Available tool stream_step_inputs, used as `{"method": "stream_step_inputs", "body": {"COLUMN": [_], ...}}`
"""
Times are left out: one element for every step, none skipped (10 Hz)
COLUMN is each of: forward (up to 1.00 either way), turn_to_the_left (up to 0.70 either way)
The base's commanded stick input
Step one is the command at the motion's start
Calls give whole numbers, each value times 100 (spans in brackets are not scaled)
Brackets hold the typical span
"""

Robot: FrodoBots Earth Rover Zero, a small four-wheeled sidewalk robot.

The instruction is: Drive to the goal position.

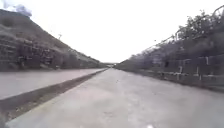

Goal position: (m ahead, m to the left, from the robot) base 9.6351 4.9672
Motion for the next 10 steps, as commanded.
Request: {"method": "stream_step_inputs", "body": {"forward": [70, 70, 70, 70, 70, 70, 70, 70, 70, 70], "turn_to_the_left": [0, 0, 0, 0, 0, 0, 0, 0, 0, 0]}}
